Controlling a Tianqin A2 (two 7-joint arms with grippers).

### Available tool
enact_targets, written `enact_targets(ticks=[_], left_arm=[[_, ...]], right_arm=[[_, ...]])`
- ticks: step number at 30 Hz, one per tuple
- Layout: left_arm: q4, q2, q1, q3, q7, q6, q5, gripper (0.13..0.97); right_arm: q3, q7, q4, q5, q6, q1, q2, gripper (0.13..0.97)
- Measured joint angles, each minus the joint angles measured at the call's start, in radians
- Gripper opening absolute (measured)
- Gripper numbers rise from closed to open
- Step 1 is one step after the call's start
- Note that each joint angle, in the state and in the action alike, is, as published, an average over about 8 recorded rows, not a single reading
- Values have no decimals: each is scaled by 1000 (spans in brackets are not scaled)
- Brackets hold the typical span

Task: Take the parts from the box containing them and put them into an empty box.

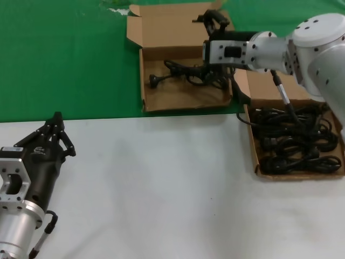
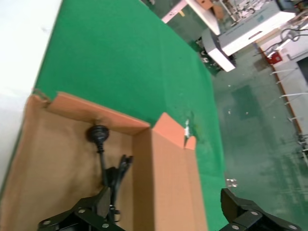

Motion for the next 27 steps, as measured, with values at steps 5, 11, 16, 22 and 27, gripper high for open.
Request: enact_targets(ticks=[5,11,16,22,27], left_arm=[[0,0,0,0,0,0,0,139],[0,0,0,0,0,0,0,139],[0,0,0,0,0,0,0,139],[0,0,0,0,0,0,0,166],[0,0,0,0,0,0,0,200]], right_arm=[[45,-18,0,-7,-2,14,5,743],[75,-22,1,-17,-10,23,10,852],[81,-15,12,-18,-8,14,12,900],[102,32,82,-13,17,-50,25,949],[128,93,173,-6,51,-132,40,959]])
